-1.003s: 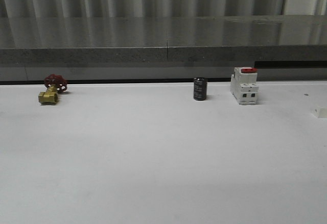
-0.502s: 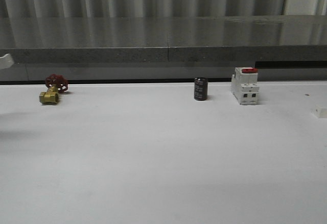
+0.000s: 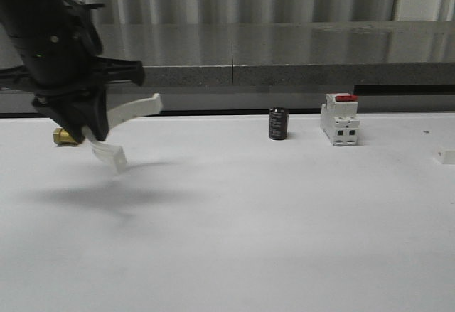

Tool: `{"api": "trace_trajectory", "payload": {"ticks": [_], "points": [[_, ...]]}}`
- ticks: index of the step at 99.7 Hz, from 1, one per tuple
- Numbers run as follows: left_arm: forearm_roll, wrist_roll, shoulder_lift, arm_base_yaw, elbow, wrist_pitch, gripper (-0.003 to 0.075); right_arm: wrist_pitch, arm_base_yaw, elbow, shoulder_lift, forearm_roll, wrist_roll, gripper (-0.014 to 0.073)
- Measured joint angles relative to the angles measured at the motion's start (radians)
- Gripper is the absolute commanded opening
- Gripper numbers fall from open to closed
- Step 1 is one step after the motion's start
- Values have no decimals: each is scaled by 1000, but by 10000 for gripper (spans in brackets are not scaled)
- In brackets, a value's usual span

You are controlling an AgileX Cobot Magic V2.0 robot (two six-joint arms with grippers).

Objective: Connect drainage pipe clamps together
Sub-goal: 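Grasp the white half-ring clamp by its tab with the left gripper, then move the held clamp toward the table center and lower it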

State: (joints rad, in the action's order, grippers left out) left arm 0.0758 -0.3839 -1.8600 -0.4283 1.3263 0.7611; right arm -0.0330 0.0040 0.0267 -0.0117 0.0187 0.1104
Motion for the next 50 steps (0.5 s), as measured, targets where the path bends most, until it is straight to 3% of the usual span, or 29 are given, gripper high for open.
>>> {"api": "trace_trajectory", "payload": {"ticks": [25, 50], "points": [[8, -80, -101, -80, 67, -4, -20, 0, 0, 0, 0, 0, 0, -67], [14, -125, -166, -93, 107, -8, -20, 0, 0, 0, 0, 0, 0, -67]]}}
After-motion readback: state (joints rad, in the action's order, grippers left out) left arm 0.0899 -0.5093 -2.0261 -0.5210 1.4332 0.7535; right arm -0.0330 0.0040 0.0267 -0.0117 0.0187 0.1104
